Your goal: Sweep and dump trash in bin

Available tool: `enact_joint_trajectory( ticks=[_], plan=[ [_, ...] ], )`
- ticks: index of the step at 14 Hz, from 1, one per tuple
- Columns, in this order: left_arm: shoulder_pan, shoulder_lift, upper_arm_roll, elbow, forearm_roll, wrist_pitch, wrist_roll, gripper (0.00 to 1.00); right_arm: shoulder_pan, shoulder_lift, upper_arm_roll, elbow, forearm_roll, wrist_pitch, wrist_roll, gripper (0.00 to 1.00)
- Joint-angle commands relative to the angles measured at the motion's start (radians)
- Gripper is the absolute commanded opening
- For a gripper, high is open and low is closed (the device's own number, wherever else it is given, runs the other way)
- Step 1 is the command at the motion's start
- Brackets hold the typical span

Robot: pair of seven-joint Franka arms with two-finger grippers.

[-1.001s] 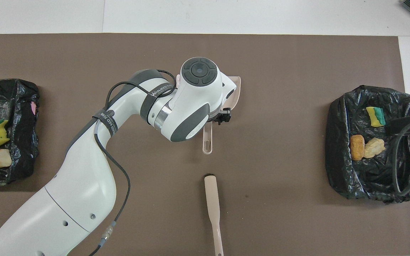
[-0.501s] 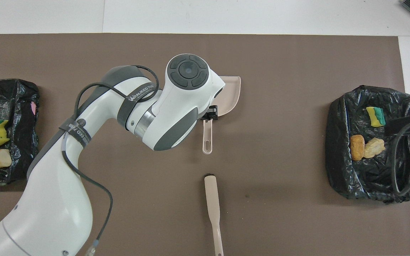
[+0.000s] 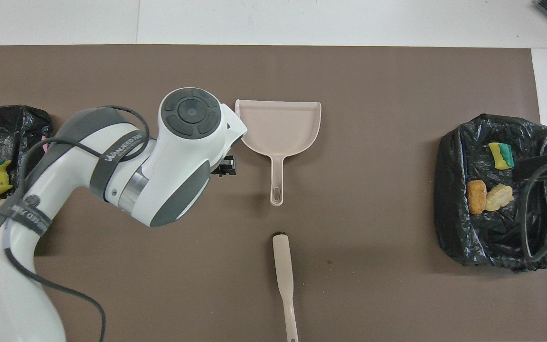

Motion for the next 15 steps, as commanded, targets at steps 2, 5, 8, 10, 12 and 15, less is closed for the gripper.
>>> enact_joint_trajectory(
  ticks=[2,5,8,10,12,15],
  plan=[
    [0.014,-0.240,0.158,-0.204,-0.130,0.024,0.249,1.00,-0.010,-0.015,0.005,-0.018,0.010,0.013,-0.019,1.00],
    [0.019,-0.305,0.250,-0.212,-0.150,-0.034,0.401,1.00,-0.010,-0.015,0.005,-0.018,0.010,0.013,-0.019,1.00],
    [0.028,-0.352,0.325,-0.194,-0.170,-0.088,0.507,1.00,-0.010,-0.015,0.005,-0.018,0.010,0.013,-0.019,1.00],
    [0.078,-0.354,0.330,-0.122,-0.175,-0.152,0.592,1.00,-0.010,-0.015,0.005,-0.018,0.010,0.013,-0.017,1.00],
    [0.124,-0.345,0.330,-0.022,-0.207,-0.236,0.649,1.00,-0.010,-0.015,0.005,-0.018,0.010,0.013,-0.017,1.00],
    [0.153,-0.326,0.331,0.114,-0.210,-0.335,0.649,1.00,-0.010,-0.015,0.005,-0.018,0.010,0.013,-0.019,1.00]
  ],
)
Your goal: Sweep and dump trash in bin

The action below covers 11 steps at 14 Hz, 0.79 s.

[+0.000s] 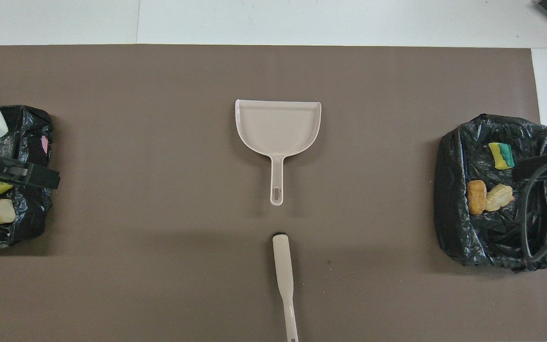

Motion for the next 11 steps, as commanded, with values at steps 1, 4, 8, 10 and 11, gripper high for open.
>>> enact_joint_trajectory(
  ticks=[1,4,8,10,11],
  plan=[
    [0.036,0.043,-0.007,0.136,-0.034,-0.119,0.014,1.00,-0.010,-0.015,0.005,-0.017,0.010,0.013,-0.017,1.00],
    [0.055,0.121,-0.007,0.313,-0.043,-0.228,0.011,1.00,-0.010,-0.015,0.005,-0.018,0.010,0.013,-0.019,1.00],
    [0.077,0.148,-0.024,0.369,-0.044,-0.273,0.011,1.00,-0.010,-0.015,0.005,-0.018,0.010,0.013,-0.017,1.00],
    [0.079,0.122,-0.024,0.343,-0.044,-0.256,0.010,1.00,-0.010,-0.015,0.005,-0.018,0.010,0.013,-0.019,1.00],
    [0.079,0.111,-0.024,0.319,-0.044,-0.246,0.005,1.00,-0.010,-0.015,0.005,-0.018,0.010,0.013,-0.019,1.00]
  ],
)
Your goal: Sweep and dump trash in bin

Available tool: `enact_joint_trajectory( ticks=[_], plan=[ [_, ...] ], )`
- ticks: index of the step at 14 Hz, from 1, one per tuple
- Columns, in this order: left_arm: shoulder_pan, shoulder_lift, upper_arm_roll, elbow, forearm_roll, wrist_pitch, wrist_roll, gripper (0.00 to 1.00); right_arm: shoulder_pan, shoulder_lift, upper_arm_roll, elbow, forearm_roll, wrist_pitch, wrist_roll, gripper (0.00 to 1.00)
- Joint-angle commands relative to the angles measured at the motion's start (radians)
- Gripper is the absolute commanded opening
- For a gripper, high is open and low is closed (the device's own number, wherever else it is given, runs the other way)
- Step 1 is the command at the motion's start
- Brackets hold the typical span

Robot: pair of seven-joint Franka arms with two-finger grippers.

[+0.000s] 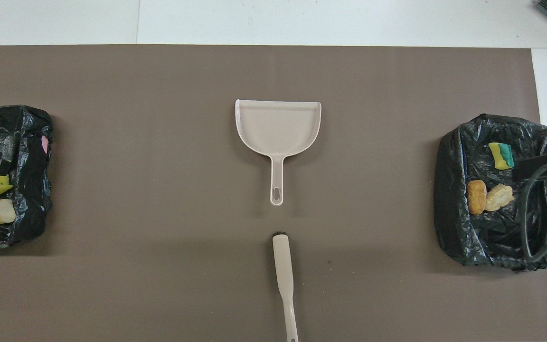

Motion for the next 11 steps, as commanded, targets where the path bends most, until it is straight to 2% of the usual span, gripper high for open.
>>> enact_joint_trajectory(
  ticks=[1,7,11],
  plan=[
    [0.030,-0.028,-0.019,-0.022,-0.021,-0.010,0.002,1.00,-0.010,-0.015,0.005,-0.018,0.010,0.013,-0.019,1.00],
    [0.027,-0.100,-0.019,-0.140,-0.023,0.027,-0.001,1.00,-0.010,-0.015,0.005,-0.018,0.010,0.013,-0.019,1.00],
    [0.029,-0.106,-0.019,-0.153,-0.023,0.032,-0.001,1.00,-0.010,-0.015,0.005,-0.018,0.010,0.013,-0.017,1.00]
  ],
)
